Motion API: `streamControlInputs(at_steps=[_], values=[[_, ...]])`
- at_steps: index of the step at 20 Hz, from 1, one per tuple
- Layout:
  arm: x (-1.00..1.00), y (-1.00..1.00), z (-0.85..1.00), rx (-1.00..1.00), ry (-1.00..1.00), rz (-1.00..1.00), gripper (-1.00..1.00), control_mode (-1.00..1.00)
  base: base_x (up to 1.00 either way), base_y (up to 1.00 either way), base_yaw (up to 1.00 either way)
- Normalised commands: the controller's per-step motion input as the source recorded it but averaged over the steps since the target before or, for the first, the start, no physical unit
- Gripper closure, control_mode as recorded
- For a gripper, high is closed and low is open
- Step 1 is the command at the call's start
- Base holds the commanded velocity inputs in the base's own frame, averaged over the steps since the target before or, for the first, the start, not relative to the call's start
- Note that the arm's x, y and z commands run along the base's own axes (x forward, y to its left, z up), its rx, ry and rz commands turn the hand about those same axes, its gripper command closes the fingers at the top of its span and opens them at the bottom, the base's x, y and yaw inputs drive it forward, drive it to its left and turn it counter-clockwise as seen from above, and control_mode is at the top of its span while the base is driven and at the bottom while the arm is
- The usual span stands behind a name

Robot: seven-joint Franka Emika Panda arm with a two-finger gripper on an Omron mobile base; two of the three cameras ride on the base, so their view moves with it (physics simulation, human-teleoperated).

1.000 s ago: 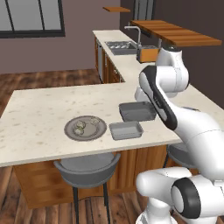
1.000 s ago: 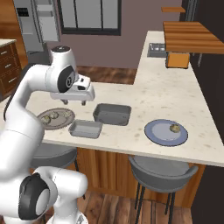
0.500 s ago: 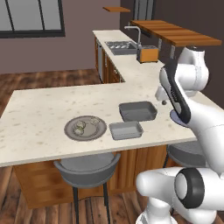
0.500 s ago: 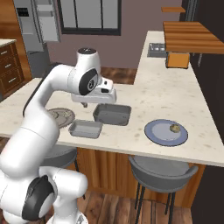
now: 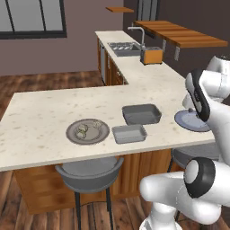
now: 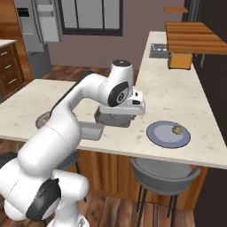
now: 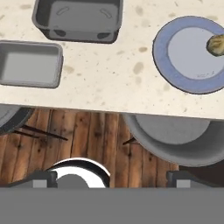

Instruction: Place two dumplings into each of the tupperware containers and then place the containers in the fridge.

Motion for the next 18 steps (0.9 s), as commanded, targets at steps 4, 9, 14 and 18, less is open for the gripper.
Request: streamControlInputs(at_steps=[4,9,14,18], values=[[0.25,-0.89,-0.29,0.0,0.08,0.0,-1.0,-1.0,0.0,0.0,0.0],[0.43,-0.62,-0.22,0.0,0.11,-0.12,-1.0,-1.0,0.0,0.0,0.0],[0.65,-0.09,-0.33,0.0,0.06,-0.38,-1.0,-1.0,0.0,0.0,0.0],[0.73,-0.18,-0.42,0.01,0.04,-0.47,-1.0,-1.0,0.0,0.0,0.0]])
